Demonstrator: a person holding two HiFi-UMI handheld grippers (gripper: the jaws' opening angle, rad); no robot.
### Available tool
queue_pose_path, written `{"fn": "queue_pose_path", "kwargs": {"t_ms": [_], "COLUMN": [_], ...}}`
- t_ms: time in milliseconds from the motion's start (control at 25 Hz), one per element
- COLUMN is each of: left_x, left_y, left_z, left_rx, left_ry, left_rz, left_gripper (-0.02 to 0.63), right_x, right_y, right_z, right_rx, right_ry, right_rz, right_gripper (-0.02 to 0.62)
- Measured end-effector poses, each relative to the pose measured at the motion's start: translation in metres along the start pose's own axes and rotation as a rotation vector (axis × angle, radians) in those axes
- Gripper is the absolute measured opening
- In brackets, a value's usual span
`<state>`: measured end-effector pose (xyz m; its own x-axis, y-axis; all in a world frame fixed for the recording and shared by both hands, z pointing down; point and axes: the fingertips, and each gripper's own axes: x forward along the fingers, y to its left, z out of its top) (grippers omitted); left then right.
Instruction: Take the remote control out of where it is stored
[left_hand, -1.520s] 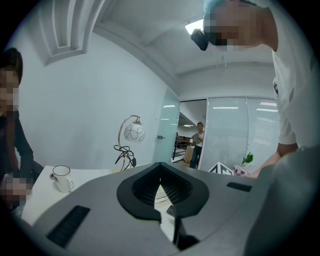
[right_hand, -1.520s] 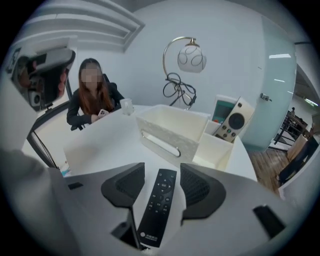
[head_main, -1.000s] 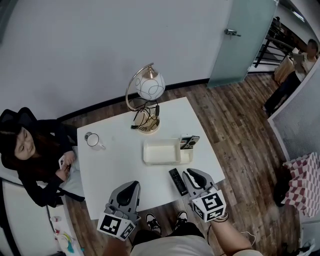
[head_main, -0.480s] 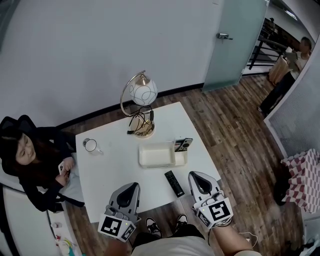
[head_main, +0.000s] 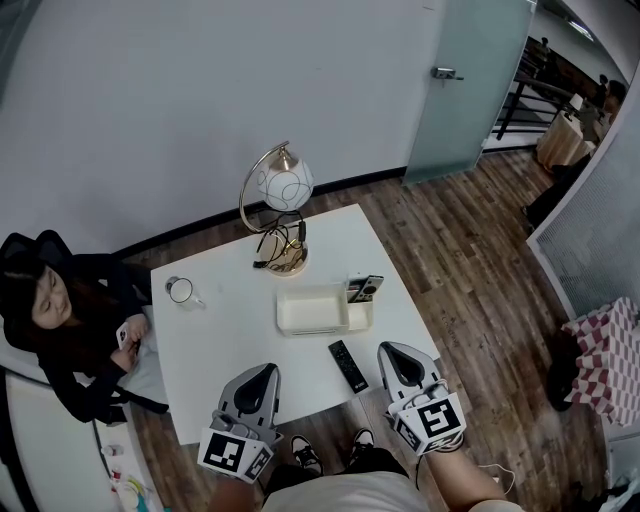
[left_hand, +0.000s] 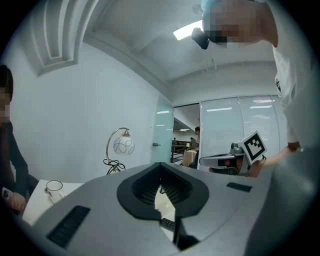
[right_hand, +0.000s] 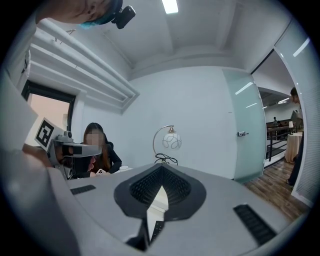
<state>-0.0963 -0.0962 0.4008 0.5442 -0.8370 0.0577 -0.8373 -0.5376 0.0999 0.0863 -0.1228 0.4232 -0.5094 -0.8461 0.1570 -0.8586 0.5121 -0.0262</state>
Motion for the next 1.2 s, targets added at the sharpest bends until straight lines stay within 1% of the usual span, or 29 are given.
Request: {"fn": "queue_pose_path", "kwargs": {"t_ms": [320,520,600,640,680,880,960,1200], "left_x": [-0.001,-0.001,-0.001,-0.001,-0.001,-0.002,-0.001,0.002], "left_y": [-0.003,-0.004,-0.003,-0.002,-0.001,0.004,0.007,0.015], "left_z": [0.002,-0.001,-0.003,-0.004,-0.005,-0.008,-0.010,-0.015], "left_rx": [-0.004,-0.006,-0.005,-0.005,-0.006,-0.012,-0.016,-0.024], "left_ry": [0.000,0.004,0.007,0.009,0.011,0.018,0.021,0.032], "left_rz": [-0.006,-0.011,-0.011,-0.010,-0.008,0.004,0.009,0.018], "left_gripper": [0.006,0.006,0.006,0.006,0.006,0.006,0.006,0.006], "right_x": [0.002,0.029,0.045,0.052,0.058,0.085,0.096,0.125], "right_y": [-0.004,-0.035,-0.050,-0.057,-0.064,-0.088,-0.094,-0.106], "right_z": [0.000,-0.023,-0.032,-0.036,-0.039,-0.057,-0.066,-0.098], "right_rx": [-0.003,0.003,0.020,0.031,0.044,0.104,0.123,0.175], "right_ry": [0.021,0.085,0.114,0.127,0.139,0.206,0.233,0.320], "right_rz": [-0.021,-0.089,-0.114,-0.126,-0.138,-0.192,-0.204,-0.243], "right_gripper": [0.009,0.017,0.052,0.091,0.116,0.215,0.236,0.252]}}
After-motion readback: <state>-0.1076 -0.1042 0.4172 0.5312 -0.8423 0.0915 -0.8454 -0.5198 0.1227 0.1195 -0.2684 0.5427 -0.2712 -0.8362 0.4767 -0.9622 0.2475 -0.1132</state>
